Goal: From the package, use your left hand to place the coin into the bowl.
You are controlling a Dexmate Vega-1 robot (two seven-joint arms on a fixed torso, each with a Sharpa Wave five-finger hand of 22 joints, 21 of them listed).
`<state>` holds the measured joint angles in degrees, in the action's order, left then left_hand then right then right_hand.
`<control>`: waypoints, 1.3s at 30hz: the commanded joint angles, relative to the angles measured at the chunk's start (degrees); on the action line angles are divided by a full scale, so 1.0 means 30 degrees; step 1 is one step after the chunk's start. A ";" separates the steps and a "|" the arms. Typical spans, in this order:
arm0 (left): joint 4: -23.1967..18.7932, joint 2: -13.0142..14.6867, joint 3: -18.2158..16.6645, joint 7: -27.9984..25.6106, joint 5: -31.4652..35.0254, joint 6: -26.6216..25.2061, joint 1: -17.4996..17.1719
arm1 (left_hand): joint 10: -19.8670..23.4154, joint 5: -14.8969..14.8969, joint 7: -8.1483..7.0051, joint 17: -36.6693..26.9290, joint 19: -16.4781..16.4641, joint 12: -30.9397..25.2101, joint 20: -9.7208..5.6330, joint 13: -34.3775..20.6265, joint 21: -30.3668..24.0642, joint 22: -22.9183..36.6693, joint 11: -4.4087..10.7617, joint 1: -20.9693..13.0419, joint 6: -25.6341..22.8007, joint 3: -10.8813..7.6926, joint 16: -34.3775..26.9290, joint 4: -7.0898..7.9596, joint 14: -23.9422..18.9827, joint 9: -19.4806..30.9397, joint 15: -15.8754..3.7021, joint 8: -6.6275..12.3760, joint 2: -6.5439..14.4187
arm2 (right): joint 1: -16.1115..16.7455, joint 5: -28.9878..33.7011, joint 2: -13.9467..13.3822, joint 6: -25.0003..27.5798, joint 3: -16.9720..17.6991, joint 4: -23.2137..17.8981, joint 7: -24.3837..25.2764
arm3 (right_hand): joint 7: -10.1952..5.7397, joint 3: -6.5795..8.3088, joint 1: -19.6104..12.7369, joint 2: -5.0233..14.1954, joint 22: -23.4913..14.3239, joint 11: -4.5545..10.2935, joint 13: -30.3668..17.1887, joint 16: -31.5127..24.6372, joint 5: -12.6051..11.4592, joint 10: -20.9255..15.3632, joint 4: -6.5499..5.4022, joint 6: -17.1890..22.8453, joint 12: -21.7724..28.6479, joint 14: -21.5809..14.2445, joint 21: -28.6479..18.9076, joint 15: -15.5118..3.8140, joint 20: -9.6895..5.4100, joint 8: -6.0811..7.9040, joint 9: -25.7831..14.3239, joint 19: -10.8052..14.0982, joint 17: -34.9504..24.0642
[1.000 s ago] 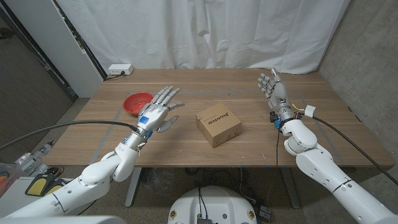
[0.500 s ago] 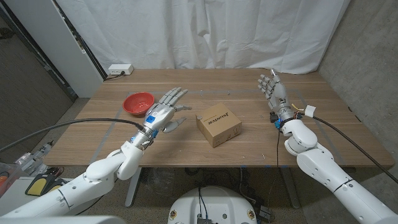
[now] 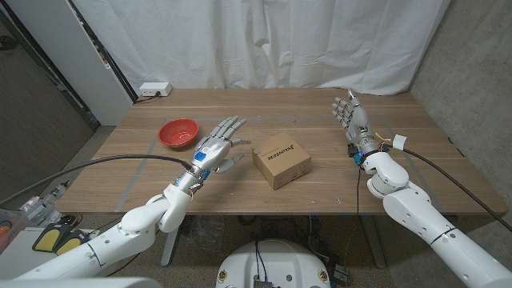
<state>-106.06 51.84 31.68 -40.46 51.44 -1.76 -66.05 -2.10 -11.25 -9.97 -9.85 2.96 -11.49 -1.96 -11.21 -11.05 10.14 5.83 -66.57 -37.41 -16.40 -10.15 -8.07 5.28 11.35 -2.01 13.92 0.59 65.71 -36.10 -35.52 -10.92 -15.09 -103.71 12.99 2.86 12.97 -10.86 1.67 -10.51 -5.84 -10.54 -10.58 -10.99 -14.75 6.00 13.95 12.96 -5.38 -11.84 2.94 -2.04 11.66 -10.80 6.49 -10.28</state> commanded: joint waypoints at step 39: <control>-0.0570 -0.0686 0.0510 0.0791 -0.1308 -0.0930 0.0440 | -0.1029 -0.0145 0.0672 -0.0117 0.0966 0.0142 0.0438 0.0011 0.0077 0.0066 -0.0109 -0.0262 0.0134 0.0739 0.0065 0.0275 0.1389 0.0165 -0.0641 -0.0198 0.0128 | -0.0252 0.0285 -0.0088 0.1250 -0.0058 -0.0568 0.1042 | -0.0015 -0.0071 -0.0081 0.0063 -0.0061 0.0106 -0.0046 -0.0001 0.0003 -0.0146 0.0011 0.0186 -0.0090 -0.0078 0.0060 0.0066 -0.0229 -0.0092 -0.0040 0.0010 -0.0026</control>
<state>-106.30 49.61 33.40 -39.89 48.10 -3.48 -64.37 -4.78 -11.26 -7.99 -10.01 5.19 -11.01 -0.71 -11.21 -10.78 10.29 5.64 -67.21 -36.86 -14.41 -9.93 -7.35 8.69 11.62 -1.92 13.25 0.39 65.75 -35.44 -35.89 -8.50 -14.79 -105.38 15.51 2.87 12.98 -10.86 1.67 -10.51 -5.84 -10.53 -10.58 -10.99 -14.75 6.00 13.94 12.71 -5.37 -11.84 2.94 -2.04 11.44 -10.80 6.49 -10.27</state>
